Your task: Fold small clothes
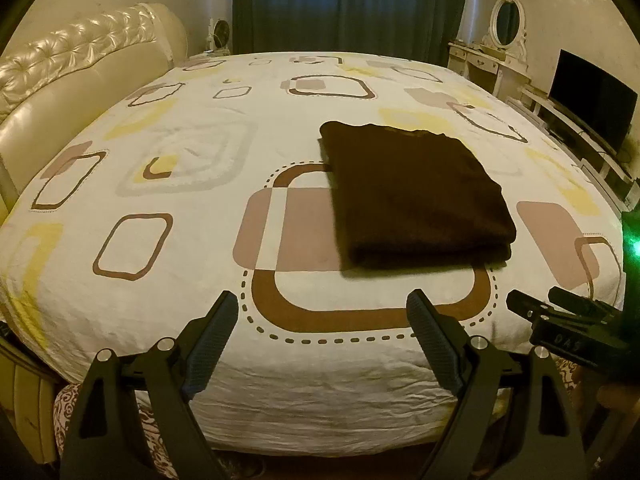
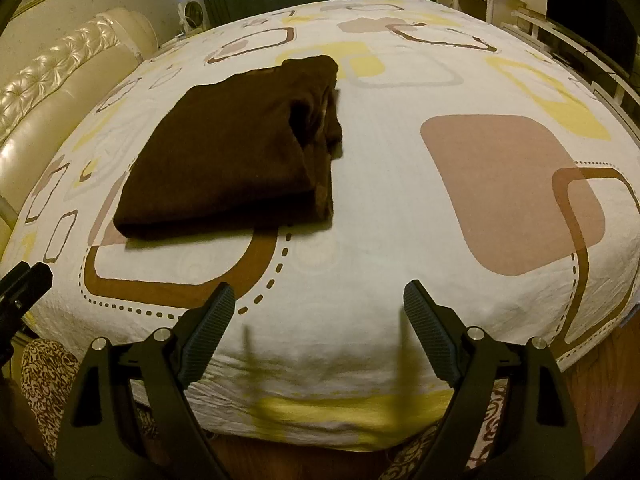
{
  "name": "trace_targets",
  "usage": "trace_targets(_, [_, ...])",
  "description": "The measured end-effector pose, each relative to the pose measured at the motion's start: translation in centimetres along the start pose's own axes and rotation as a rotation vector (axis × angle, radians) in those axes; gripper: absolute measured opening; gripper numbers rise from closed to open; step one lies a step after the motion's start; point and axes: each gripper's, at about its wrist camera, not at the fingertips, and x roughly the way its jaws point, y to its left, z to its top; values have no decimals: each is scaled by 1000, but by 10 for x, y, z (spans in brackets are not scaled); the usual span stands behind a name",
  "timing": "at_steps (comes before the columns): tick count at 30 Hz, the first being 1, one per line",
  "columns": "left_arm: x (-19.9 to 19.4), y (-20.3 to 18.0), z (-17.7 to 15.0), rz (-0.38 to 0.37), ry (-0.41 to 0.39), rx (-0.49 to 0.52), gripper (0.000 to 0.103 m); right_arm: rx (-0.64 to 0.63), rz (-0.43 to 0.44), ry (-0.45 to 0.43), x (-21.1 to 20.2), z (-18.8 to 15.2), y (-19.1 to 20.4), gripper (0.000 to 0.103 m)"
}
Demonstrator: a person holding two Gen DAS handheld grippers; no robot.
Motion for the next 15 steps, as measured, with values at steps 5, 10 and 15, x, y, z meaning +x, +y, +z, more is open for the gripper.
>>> trace_targets(5, [-1,0,0,-7,2,-4,85,-3,-1,3,1,-1,1,86])
trace_targets(10, [-4,-3,0,-10,-2,1,85,-6,-2,8,2,-2,1,86])
trace_targets(15, [-4,-7,0,-5,-3,8,86,-10,-2,14,3,-3,2,86])
